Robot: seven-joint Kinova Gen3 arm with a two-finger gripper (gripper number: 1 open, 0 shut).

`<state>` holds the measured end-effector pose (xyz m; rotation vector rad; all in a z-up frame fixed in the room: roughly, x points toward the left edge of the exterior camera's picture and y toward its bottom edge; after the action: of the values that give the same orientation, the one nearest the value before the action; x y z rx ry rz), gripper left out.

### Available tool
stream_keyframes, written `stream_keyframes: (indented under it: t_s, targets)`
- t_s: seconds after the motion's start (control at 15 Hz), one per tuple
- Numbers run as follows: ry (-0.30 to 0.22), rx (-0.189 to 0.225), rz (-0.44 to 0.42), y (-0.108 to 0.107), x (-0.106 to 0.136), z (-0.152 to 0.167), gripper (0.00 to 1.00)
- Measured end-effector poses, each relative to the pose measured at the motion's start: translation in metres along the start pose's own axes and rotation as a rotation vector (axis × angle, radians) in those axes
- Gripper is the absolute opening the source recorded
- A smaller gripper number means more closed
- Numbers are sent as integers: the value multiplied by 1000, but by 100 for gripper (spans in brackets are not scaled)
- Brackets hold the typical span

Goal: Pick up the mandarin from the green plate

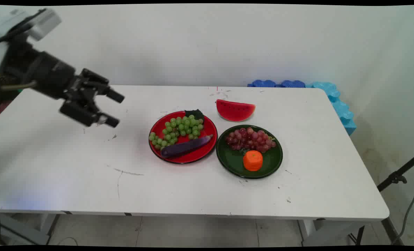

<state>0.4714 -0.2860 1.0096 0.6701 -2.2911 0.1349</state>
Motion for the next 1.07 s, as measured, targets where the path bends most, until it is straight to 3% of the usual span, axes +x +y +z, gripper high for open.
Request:
stream_keyframes:
  t_s: [0.4,0.8,1.07]
  targets:
    - [-14,81,-81,13,90,51,100]
    - [-55,113,-73,25,159,125,100]
    - [-106,117,-36,30,189,183,100]
